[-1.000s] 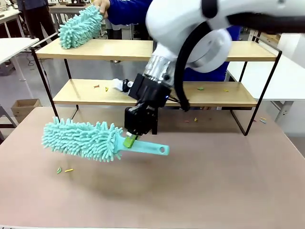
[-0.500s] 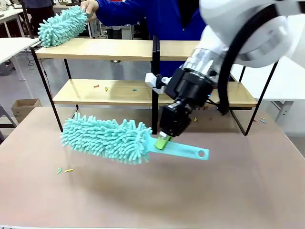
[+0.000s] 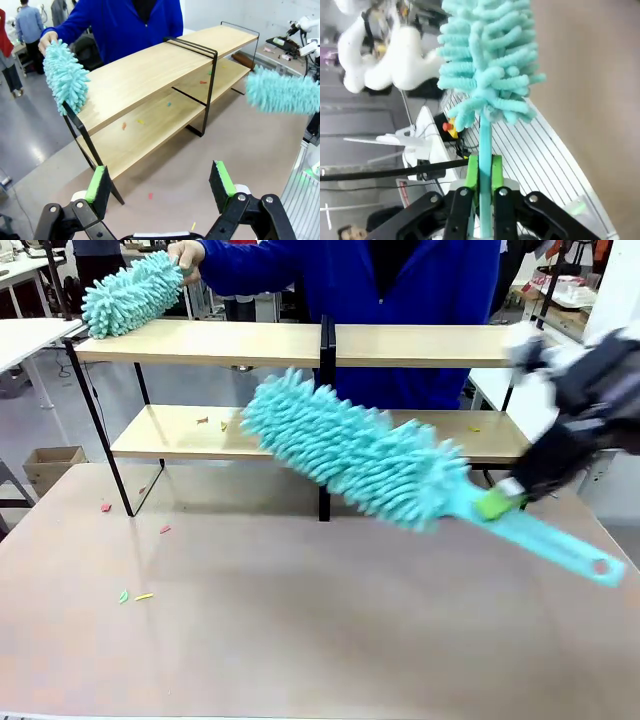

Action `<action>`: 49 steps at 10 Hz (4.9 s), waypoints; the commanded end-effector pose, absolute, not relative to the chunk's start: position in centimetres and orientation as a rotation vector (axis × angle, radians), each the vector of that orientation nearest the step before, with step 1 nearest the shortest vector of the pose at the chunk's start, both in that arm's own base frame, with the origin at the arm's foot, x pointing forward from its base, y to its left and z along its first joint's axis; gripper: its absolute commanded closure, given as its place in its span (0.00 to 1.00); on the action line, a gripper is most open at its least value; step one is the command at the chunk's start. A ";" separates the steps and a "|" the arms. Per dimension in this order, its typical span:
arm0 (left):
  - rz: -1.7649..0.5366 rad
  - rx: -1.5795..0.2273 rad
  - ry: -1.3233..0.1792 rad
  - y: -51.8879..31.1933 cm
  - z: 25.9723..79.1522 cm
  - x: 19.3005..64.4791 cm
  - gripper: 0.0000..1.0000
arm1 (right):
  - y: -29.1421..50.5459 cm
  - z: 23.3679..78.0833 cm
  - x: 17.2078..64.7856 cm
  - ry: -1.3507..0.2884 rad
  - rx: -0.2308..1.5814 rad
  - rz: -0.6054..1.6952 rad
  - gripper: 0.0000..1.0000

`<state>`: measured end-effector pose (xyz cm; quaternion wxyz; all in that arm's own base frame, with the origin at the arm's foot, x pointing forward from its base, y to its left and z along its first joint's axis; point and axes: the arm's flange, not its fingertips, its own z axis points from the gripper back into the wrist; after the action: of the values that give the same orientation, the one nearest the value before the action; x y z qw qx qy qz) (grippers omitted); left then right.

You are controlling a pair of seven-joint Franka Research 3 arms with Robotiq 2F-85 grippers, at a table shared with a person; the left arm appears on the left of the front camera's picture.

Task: Clean the shelves.
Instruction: Clean a randomly selected level of the Shelf with the Duster, then clean another randomly selected level of the Shelf with the Duster.

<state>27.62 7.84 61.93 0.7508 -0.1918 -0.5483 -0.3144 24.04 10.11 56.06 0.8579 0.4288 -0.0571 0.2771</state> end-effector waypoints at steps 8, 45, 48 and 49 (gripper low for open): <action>-0.694 -0.426 -1.202 7.8 61.8 27.7 0.00 | -13.3 59.0 15.2 -0.657 1.097 0.025 1.00; -0.694 -0.426 -1.202 7.8 61.8 27.7 0.00 | 7.1 51.6 35.4 -0.143 0.773 0.291 1.00; -0.694 -0.426 -1.202 7.8 61.8 27.7 0.00 | -4.4 56.4 23.5 -0.022 0.844 0.291 1.00; -0.694 -0.426 -1.202 7.8 61.8 27.7 0.00 | -8.1 57.1 20.6 -0.066 0.889 0.246 1.00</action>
<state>27.61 7.84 61.93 0.7509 -0.1916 -0.5482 -0.3144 22.58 -4.14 55.63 0.8969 0.4155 -0.0112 0.1512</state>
